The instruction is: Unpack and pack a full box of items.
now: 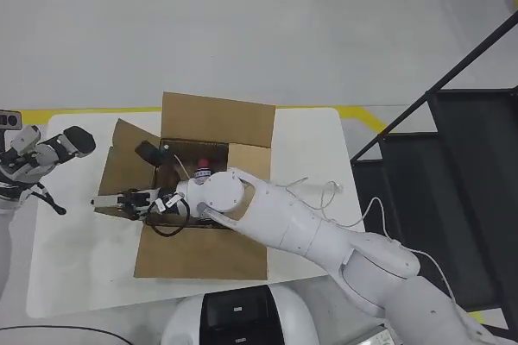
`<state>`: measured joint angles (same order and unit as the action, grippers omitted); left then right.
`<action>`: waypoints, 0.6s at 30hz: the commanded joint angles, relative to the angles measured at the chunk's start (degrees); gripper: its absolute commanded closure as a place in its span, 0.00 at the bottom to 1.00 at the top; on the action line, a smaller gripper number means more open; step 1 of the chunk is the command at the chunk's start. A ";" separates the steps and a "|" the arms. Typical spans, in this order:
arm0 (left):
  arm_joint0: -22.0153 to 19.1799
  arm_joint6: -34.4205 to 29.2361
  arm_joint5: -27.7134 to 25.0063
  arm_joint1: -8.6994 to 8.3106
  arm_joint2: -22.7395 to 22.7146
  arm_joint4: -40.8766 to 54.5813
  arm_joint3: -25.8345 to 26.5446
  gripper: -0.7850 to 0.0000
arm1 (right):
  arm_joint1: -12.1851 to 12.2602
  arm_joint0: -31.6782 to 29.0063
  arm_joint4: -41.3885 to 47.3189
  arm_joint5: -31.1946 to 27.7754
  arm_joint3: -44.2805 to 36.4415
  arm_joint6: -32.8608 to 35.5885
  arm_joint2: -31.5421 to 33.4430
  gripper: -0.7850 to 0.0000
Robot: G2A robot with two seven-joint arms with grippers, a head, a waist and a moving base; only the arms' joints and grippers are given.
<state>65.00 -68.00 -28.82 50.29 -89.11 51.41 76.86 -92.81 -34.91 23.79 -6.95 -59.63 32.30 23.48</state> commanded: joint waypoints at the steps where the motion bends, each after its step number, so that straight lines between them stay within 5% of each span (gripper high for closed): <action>1: -1.27 0.27 0.33 0.16 0.91 -1.54 -0.87 0.00 | -1.19 0.55 -0.28 -0.30 2.48 0.32 -0.76 0.00; 10: -8.75 3.44 3.45 1.09 7.42 -13.63 -8.93 0.00 | -1.51 0.67 -2.97 0.70 2.02 6.15 1.04 0.00; 18: -11.76 6.59 4.17 1.90 11.18 -19.88 -14.65 0.00 | 5.42 -7.71 -9.62 6.81 -17.41 12.97 11.20 0.00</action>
<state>53.34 -61.53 -24.66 52.17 -78.16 32.51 62.56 -88.61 -40.75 15.24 -1.20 -73.45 44.31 32.57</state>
